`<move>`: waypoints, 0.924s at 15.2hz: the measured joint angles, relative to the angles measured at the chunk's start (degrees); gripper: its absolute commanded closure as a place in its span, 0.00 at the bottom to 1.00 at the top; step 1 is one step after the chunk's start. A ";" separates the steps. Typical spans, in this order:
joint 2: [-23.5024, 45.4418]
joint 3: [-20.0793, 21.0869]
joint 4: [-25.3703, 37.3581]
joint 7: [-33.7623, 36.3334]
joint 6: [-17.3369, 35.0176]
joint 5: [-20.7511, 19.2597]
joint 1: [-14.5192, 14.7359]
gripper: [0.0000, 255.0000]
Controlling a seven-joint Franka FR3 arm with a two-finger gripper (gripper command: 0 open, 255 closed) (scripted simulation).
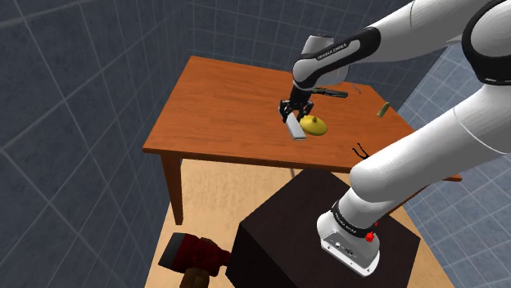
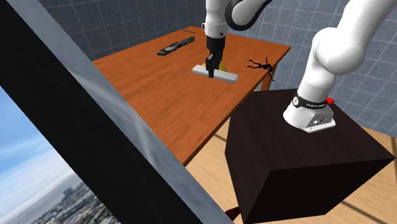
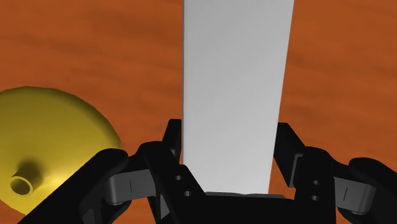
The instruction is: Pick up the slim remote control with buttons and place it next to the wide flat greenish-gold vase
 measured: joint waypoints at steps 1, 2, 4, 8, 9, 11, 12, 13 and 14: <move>0.55 -0.04 -0.35 -0.04 0.89 -0.04 -0.04 1.00; 1.22 -0.11 -0.50 -0.13 1.72 -0.09 -0.11 1.00; 2.53 -0.09 -1.15 -0.03 3.67 -0.15 -0.11 1.00; 5.19 -0.05 -2.22 0.16 7.41 -0.29 -0.15 1.00; 5.66 -0.03 -2.55 0.23 8.20 -0.32 -0.14 1.00; 7.27 -0.10 -2.77 0.20 10.04 -0.44 -0.23 1.00; 8.08 -0.06 -2.88 0.32 10.95 -0.49 -0.21 1.00; 8.65 -0.04 -3.32 0.39 11.97 -0.54 -0.21 1.00; 9.79 0.00 -3.25 0.52 13.02 -0.60 -0.19 1.00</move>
